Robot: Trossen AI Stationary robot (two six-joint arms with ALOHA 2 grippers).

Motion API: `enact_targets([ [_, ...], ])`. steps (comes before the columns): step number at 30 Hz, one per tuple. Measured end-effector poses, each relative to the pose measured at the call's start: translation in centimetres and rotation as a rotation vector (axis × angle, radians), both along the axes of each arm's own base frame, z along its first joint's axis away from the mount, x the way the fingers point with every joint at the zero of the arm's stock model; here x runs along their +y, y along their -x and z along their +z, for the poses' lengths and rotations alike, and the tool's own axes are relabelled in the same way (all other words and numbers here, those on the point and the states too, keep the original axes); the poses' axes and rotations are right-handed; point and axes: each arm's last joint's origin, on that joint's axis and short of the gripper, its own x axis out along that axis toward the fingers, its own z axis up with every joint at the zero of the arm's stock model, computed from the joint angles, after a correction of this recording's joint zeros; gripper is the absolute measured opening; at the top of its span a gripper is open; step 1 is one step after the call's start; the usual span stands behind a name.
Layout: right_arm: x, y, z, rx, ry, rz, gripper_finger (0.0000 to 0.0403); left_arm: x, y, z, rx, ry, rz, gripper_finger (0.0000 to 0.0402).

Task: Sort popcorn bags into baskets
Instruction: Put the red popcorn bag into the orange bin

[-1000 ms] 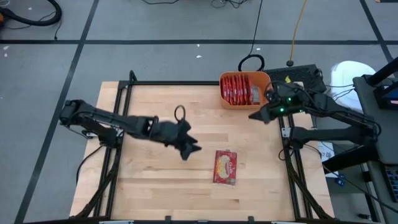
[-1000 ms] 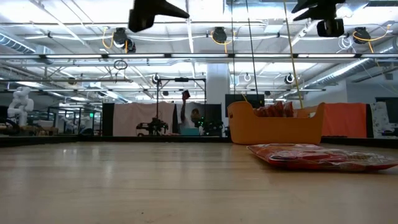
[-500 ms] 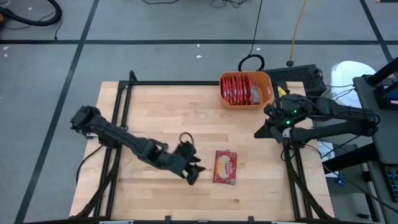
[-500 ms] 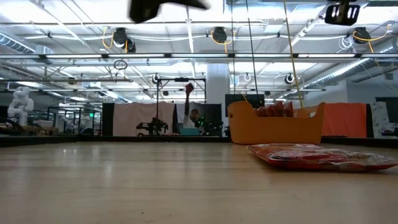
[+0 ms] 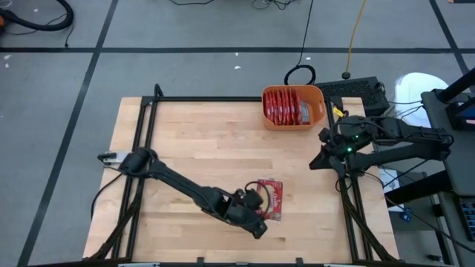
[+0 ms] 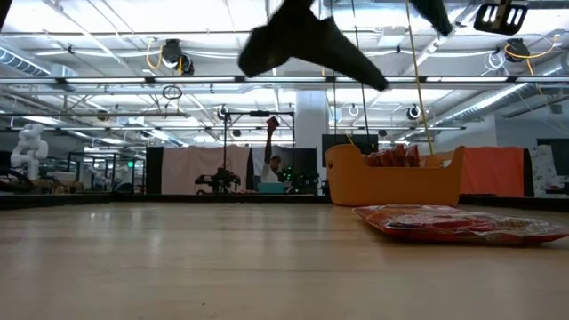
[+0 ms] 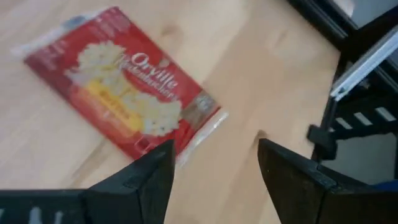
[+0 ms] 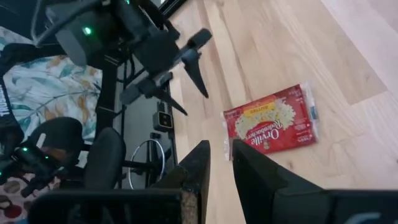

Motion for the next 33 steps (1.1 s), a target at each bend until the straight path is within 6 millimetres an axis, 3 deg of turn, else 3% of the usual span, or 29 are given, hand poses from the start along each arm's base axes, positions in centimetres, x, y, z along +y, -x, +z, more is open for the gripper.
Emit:
enact_targets([
  [2, 0.0, 0.1, 0.0, -0.003, 0.003, 0.003, 0.0061, -0.5, -0.8, -0.9, -0.010, 0.024, 0.016, 0.0232],
  [5, 0.0, 0.2, 0.0, -0.001, 0.003, 0.002, 0.0061, -0.7, -0.6, -2.9, 0.064, 0.018, 0.048, 0.0232],
  [13, 0.0, 0.1, -0.1, 0.014, 0.004, 0.000, 0.0061, -0.4, -0.3, -5.6, 0.198, -0.026, 0.070, 0.0232],
  [33, -0.1, -0.1, -0.2, 0.026, -0.003, -0.044, 0.0061, -0.5, -1.4, -9.1, 0.210, -0.046, 0.039, 0.0232],
])
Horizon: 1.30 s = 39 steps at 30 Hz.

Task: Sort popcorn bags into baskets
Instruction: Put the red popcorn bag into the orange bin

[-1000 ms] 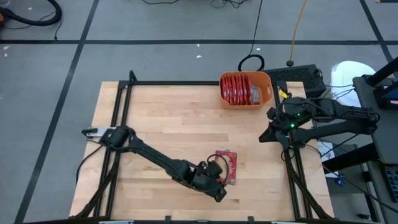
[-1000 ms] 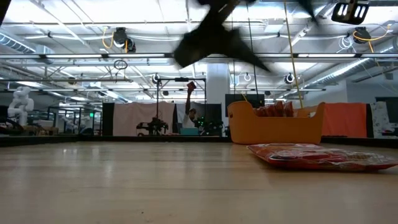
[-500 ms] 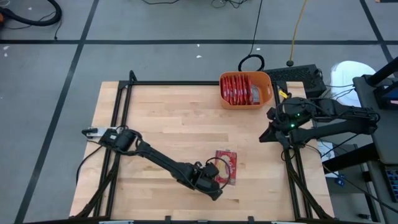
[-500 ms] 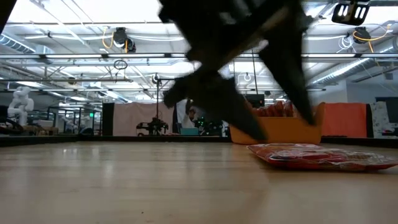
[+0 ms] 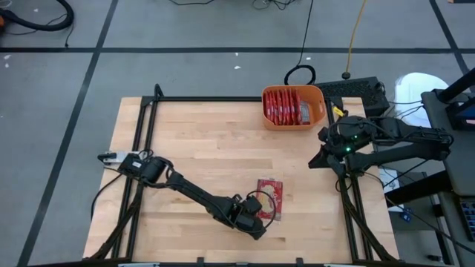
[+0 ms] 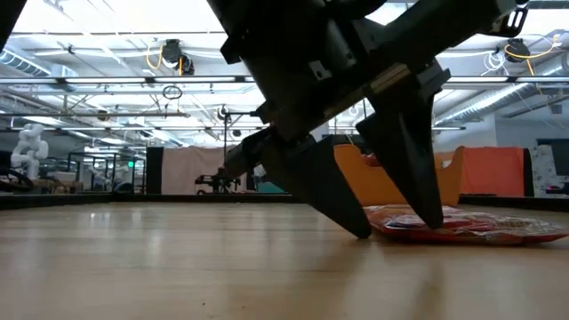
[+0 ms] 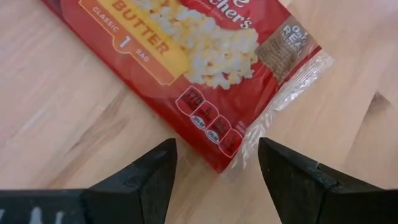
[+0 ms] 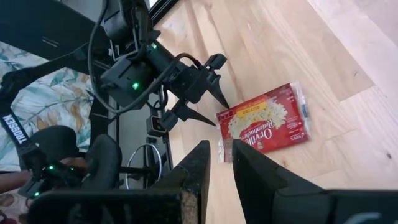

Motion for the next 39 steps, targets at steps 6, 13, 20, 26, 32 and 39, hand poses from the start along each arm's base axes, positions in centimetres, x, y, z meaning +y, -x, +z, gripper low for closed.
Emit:
enact_targets([
  [6, 0.0, 0.0, 0.0, 0.006, -0.008, -0.018, 0.0061, 0.2, -0.2, -0.5, -0.001, -0.012, -0.004, 0.0213],
  [13, -0.1, 0.0, 0.0, 0.008, -0.007, -0.032, 0.0061, 0.7, -0.5, -1.0, 0.006, -0.056, -0.051, 0.0111],
  [20, -0.1, 0.0, 0.0, 0.008, -0.006, -0.032, 0.0061, 1.7, -1.1, -0.6, -0.012, -0.029, -0.033, 0.0009],
  [26, -0.1, 0.0, 0.0, 0.008, -0.006, -0.033, 0.0061, 2.8, -1.4, 0.6, -0.038, -0.025, -0.011, 0.0004],
  [32, -0.1, 0.0, 0.0, 0.021, -0.029, -0.066, 0.0061, 3.5, -1.9, 2.3, -0.111, -0.012, 0.025, 0.0003],
  [39, -0.1, 0.5, 0.2, 0.002, -0.032, -0.091, 0.0061, 4.3, -1.6, 5.0, -0.172, -0.040, 0.083, 0.0002],
])
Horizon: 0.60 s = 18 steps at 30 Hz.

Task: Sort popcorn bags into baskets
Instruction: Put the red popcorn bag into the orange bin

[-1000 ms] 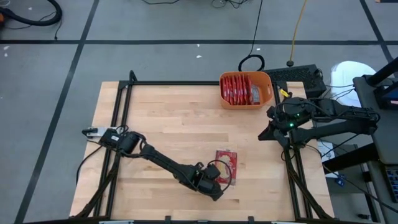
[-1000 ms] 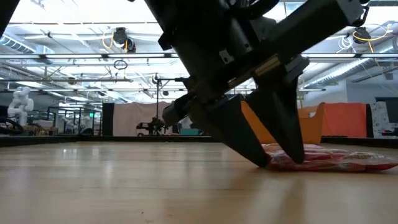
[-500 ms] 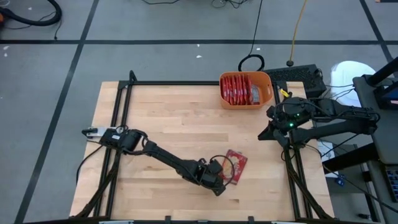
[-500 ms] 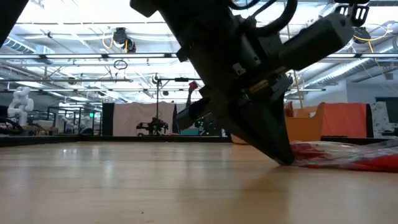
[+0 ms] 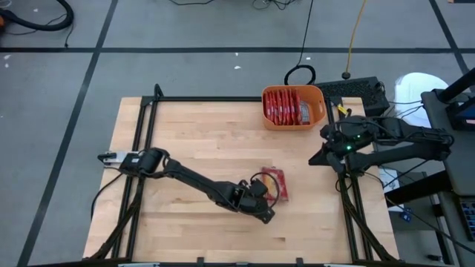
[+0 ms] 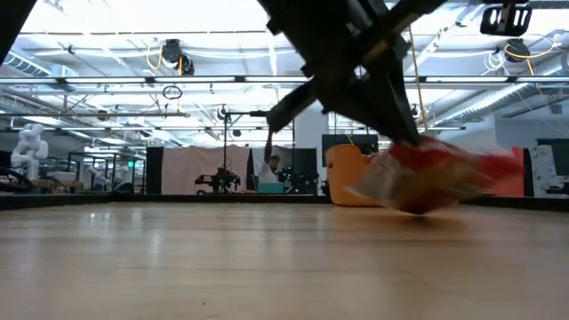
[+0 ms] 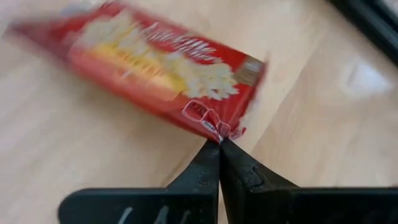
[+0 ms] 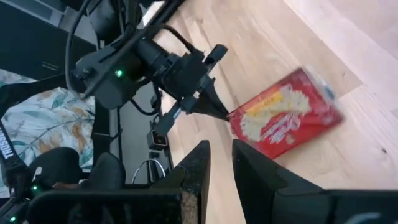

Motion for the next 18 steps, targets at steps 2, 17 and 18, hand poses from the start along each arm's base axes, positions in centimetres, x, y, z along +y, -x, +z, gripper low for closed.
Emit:
enact_targets([
  [2, 0.0, 0.4, 0.2, -0.016, 0.002, -0.003, 0.0061, 0.1, 0.1, 0.7, -0.019, -0.013, 0.017, 0.0002],
  [17, -0.2, 2.3, 1.3, -0.156, 0.022, -0.075, 0.0061, 1.0, 1.4, 6.9, -0.185, -0.127, 0.091, 0.0001],
  [18, -0.2, 2.1, 1.4, -0.176, 0.021, -0.075, 0.0061, 1.1, 1.5, 7.2, -0.190, -0.136, 0.092, 0.0001],
])
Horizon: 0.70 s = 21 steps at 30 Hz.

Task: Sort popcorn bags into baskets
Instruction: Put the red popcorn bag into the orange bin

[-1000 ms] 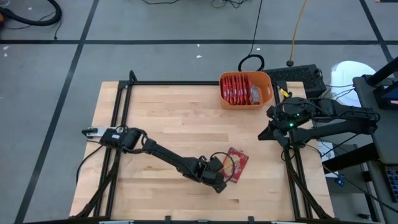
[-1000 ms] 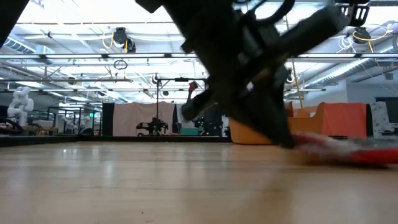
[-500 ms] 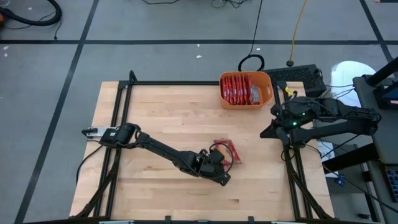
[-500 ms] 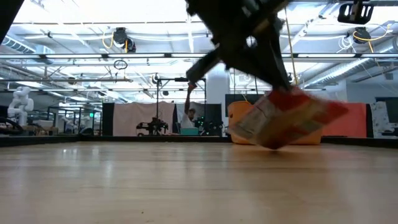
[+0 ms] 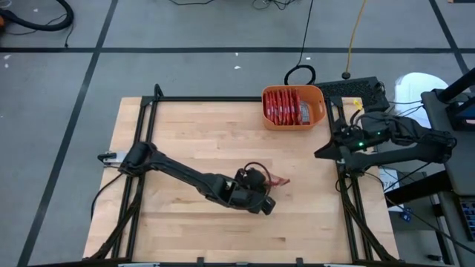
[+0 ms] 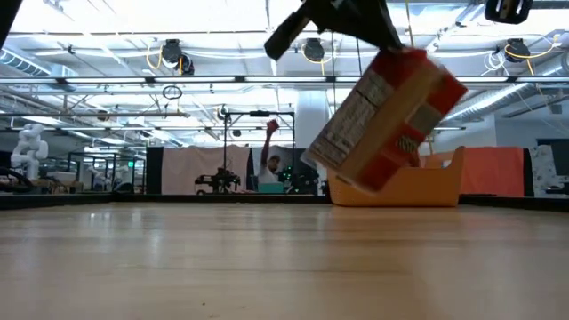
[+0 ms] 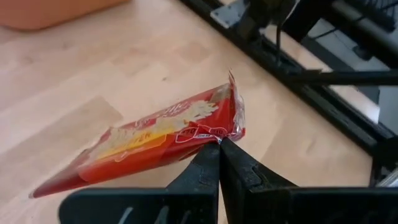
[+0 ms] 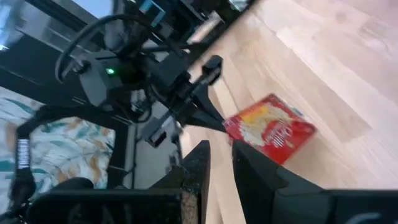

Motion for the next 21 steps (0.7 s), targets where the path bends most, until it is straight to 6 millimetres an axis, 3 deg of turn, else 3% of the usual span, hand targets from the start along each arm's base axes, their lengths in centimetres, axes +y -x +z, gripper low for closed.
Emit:
enact_targets([
  [6, 0.0, -1.1, -0.5, -0.131, -0.068, -0.020, 0.0061, 0.5, 0.4, 1.9, -0.044, 0.008, -0.003, 0.0001],
  [17, 0.3, -3.0, -4.3, -0.342, -0.355, 0.005, 0.0061, 0.7, 1.1, 5.2, -0.142, -0.059, -0.065, 0.0000],
  [21, 0.3, -3.2, -4.3, -0.425, -0.409, 0.012, 0.0061, 0.9, 1.6, 6.5, -0.164, -0.095, -0.090, 0.0000],
])
